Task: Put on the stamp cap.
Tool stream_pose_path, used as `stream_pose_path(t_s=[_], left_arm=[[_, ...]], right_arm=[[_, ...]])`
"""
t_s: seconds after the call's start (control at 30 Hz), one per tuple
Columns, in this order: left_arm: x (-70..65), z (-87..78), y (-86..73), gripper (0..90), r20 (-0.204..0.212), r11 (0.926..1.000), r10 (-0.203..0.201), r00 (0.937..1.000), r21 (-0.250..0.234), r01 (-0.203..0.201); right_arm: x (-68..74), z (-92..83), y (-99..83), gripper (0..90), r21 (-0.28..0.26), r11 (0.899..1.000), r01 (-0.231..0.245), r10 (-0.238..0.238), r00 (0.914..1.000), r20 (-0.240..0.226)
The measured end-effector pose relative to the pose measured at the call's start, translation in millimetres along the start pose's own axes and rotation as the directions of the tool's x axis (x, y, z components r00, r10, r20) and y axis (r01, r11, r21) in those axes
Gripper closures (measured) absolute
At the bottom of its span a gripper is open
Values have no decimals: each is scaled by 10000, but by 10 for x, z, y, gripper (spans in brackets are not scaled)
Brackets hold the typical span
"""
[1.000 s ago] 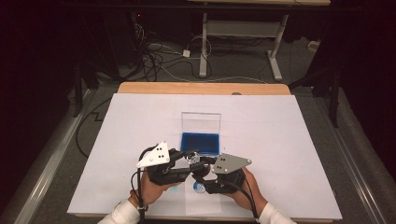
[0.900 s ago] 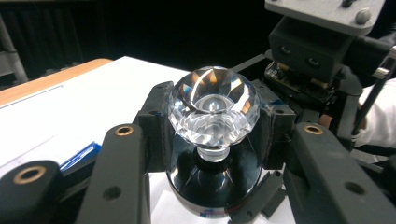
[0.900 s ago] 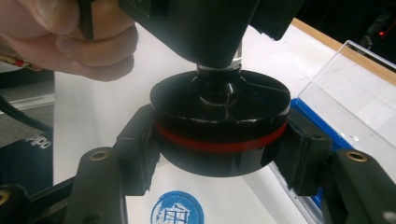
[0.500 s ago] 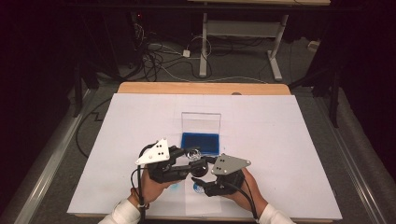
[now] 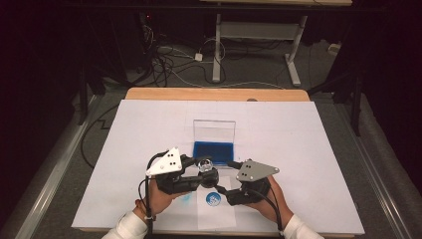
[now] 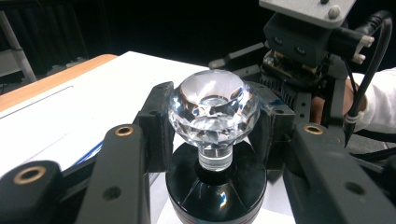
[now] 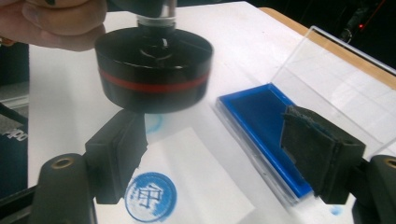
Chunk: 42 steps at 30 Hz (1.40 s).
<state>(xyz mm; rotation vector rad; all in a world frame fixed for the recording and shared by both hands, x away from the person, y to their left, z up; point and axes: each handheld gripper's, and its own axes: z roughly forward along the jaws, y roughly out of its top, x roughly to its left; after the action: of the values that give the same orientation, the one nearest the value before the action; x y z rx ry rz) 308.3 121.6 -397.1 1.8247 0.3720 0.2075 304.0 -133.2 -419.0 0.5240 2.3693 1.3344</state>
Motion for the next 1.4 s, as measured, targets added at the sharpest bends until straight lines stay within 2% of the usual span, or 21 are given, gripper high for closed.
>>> stream_pose_path(t_s=[0.13, 0.47, 0.9, 1.17, 1.4], left_arm=[[4, -15, 4, 542, -131, 9999, 125, 9998, 69, -124], [32, -64, 6, 542, -343, 9993, 292, 9990, 259, -283], [75, -108, -30, 542, -640, 9965, 445, 9970, 733, -397], [89, -132, -42, 542, -1003, 9934, 658, 9928, 1006, -557], [107, -135, -50, 542, -1085, 9915, 743, 9913, 1149, -618]], right_arm=[[-33, -70, -13, 220, -68, 9996, 266, -263, 9992, 316], [-125, -274, -51, 206, -244, 9989, 408, -386, 9957, 843], [-188, -464, -71, 206, -353, 9980, 515, -452, 9862, 1590], [-214, -578, -115, 206, -366, 9979, 528, -452, 9818, 1845], [-249, -683, -175, 206, -391, 9985, 388, -300, 9782, 2054]])
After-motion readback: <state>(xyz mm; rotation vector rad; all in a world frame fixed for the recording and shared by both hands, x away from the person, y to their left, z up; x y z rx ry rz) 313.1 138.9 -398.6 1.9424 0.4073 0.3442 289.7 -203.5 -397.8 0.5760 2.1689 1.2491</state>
